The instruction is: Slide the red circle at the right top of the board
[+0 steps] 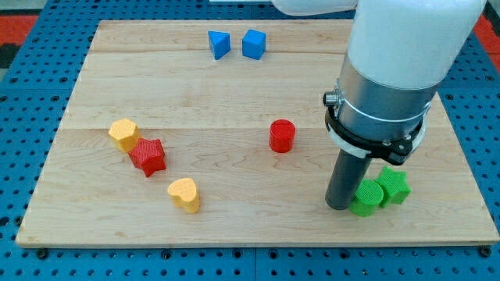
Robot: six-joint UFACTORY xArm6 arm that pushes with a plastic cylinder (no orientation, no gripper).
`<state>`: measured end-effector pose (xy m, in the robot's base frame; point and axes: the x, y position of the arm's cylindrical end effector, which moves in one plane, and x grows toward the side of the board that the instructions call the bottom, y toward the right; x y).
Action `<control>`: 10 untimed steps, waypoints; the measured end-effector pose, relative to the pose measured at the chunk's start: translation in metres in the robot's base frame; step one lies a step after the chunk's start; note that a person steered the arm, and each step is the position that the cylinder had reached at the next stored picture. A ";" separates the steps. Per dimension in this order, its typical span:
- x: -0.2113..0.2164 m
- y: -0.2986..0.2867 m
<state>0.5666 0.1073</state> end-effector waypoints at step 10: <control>-0.205 -0.110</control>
<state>0.3611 -0.0031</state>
